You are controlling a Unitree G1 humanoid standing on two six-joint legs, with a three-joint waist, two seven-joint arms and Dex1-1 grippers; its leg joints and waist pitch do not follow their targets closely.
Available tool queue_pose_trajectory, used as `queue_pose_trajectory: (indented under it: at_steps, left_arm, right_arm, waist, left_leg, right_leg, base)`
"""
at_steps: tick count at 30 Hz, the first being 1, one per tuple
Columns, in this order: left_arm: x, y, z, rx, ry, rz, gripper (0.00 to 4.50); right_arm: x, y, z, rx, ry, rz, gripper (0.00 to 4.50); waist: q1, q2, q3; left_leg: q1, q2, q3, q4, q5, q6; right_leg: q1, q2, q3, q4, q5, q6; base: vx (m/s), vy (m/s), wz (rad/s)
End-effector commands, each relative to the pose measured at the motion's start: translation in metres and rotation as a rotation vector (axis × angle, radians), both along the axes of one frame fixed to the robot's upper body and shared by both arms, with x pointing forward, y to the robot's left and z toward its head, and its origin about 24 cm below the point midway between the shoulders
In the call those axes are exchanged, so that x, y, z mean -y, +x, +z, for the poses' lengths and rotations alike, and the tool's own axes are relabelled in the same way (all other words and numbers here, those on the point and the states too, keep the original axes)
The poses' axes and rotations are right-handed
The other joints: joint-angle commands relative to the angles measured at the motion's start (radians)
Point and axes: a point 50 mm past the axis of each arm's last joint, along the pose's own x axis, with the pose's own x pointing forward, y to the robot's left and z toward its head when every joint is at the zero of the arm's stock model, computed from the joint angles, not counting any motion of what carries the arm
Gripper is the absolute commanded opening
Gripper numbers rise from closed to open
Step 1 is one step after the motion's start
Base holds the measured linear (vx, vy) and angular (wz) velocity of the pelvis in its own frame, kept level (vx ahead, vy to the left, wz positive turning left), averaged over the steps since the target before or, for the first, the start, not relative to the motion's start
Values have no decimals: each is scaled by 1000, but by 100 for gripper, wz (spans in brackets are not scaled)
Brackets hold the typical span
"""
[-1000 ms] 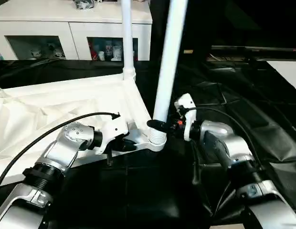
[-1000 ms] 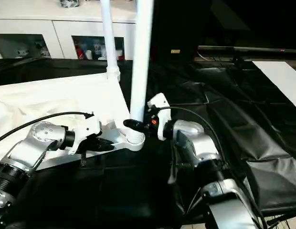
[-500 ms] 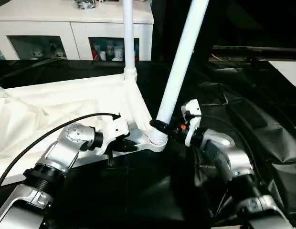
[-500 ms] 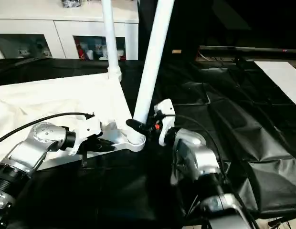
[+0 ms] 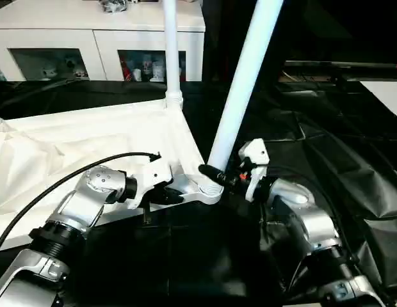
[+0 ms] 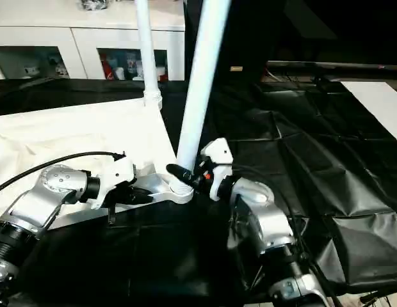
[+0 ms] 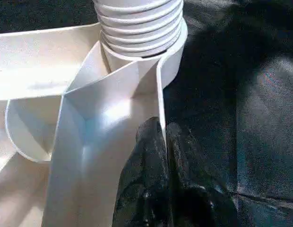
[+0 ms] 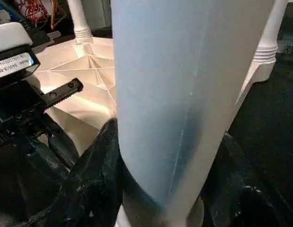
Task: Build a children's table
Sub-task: Insert table leg to table base
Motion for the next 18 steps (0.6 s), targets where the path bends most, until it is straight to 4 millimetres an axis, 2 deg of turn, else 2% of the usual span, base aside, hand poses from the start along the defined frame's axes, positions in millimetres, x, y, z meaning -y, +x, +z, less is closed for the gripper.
queue_pose_trajectory:
  at_steps: [1, 9, 10, 12, 13, 16, 17, 18]
  left_arm:
    - [-1, -4, 1, -4, 14, -34, 0]
    - [-3, -6, 1, -7, 22, -34, 0]
    - [-3, -7, 1, -8, 22, -35, 0]
    - [-3, -7, 1, -9, 23, -35, 0]
    - [-3, -8, 1, -10, 23, -35, 0]
    - [-3, -9, 0, -12, 24, -33, 0]
    - [-4, -9, 0, -12, 24, -32, 0]
    - [-4, -10, 0, -13, 24, -32, 0]
  right_arm:
    - [15, -15, -46, -187, -163, -47, 186]
    - [11, -20, -47, -209, -226, 94, 186]
    - [10, -21, -46, -217, -220, 109, 186]
    - [10, -19, -44, -220, -201, 100, 186]
    - [11, -13, -40, -223, -157, 58, 186]
    - [16, -5, -35, -241, -87, -12, 186]
    - [20, -5, -36, -248, -82, -25, 186]
    - [21, -5, -36, -249, -82, -28, 186]
  waist:
    - [-3, 17, -45]
    - [-4, 18, -46]
    - [-3, 20, -39]
    - [-4, 18, -42]
    - [-4, 16, -40]
    - [-4, 15, -35]
    - [-4, 12, -32]
    - [-4, 14, -30]
  left_leg:
    - [31, 95, -46, -91, -371, -66]
    - [31, 95, -45, -91, -361, -63]
    - [29, 95, -45, -93, -363, -62]
    - [30, 94, -44, -91, -355, -55]
    - [29, 94, -44, -91, -352, -50]
    - [29, 94, -44, -92, -356, -46]
    - [30, 95, -44, -93, -369, -48]
    - [31, 95, -46, -95, -387, -51]
  right_leg:
    - [12, -96, 48, -81, -225, -188]
    - [15, -93, 47, -77, -192, -194]
    - [12, -93, 48, -78, -190, -193]
    - [14, -93, 48, -77, -173, -197]
    - [14, -92, 48, -77, -174, -199]
    - [12, -94, 49, -81, -203, -201]
    - [10, -95, 50, -84, -232, -196]
    - [9, -97, 50, -86, -271, -191]
  base:
    - [0, 0, 0]
    - [0, 0, 0]
    - [0, 0, 0]
    - [0, 0, 0]
    - [0, 0, 0]
    - [0, 0, 0]
    - [0, 0, 0]
    - [0, 0, 0]
